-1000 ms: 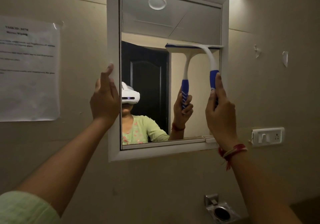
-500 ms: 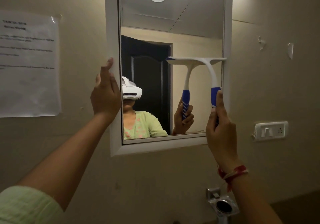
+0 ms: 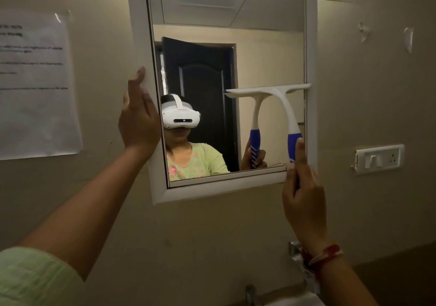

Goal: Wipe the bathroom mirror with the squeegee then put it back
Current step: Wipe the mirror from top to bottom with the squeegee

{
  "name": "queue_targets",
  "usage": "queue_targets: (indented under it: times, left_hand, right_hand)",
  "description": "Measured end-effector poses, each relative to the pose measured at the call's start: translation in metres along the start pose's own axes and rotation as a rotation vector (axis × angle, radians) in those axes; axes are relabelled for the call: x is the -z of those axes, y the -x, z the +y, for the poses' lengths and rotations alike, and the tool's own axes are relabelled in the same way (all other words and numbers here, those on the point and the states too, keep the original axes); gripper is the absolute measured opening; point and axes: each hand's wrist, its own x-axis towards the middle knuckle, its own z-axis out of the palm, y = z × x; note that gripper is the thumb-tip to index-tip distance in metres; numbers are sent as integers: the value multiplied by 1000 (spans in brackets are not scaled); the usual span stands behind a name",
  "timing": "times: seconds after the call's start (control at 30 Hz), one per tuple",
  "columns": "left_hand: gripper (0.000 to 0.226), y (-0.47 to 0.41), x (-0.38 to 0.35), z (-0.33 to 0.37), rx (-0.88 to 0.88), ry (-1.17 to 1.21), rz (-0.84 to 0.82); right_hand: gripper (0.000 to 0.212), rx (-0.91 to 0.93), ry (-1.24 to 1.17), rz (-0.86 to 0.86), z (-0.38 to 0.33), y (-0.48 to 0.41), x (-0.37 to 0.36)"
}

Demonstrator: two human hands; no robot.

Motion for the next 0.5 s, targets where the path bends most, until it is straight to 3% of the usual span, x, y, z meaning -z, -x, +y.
queue_targets:
  times: [0.5]
  left_hand:
    - [37,1,1,4,-13,-21,-7]
  right_hand:
    - [52,-65,16,-53,11,52,5]
